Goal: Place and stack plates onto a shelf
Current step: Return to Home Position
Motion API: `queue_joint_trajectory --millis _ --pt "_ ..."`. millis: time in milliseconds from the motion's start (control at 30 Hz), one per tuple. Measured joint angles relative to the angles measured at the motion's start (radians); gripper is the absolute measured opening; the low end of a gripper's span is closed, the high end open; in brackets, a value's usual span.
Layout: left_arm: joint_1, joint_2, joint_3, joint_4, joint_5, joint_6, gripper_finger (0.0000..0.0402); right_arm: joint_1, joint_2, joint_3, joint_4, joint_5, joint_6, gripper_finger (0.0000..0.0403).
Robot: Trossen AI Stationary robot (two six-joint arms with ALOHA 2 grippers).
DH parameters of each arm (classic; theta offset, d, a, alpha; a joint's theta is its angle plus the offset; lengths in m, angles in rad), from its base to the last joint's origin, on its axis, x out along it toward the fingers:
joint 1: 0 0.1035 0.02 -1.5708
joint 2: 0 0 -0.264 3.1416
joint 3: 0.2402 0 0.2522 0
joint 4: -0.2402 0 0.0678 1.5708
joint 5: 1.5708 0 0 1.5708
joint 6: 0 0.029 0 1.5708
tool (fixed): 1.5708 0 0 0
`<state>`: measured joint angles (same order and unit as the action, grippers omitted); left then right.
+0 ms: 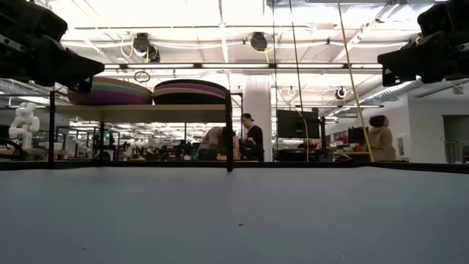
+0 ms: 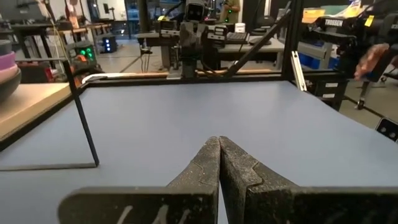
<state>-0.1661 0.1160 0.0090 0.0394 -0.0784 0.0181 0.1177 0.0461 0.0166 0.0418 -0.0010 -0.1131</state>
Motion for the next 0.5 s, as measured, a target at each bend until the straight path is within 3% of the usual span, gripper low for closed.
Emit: queue_joint_trajectory --millis 267,500 --pt "0.000 -0.109 0.000 -0.003 -0.003 0.061 0.0003 0.000 0.000 0.000 0.007 0.000 0.000 0.0000" --pt "0.001 -0.113 0.002 -0.005 -0.050 0.094 0.0003 0.000 0.000 0.000 0.007 0.000 0.000 0.0000"
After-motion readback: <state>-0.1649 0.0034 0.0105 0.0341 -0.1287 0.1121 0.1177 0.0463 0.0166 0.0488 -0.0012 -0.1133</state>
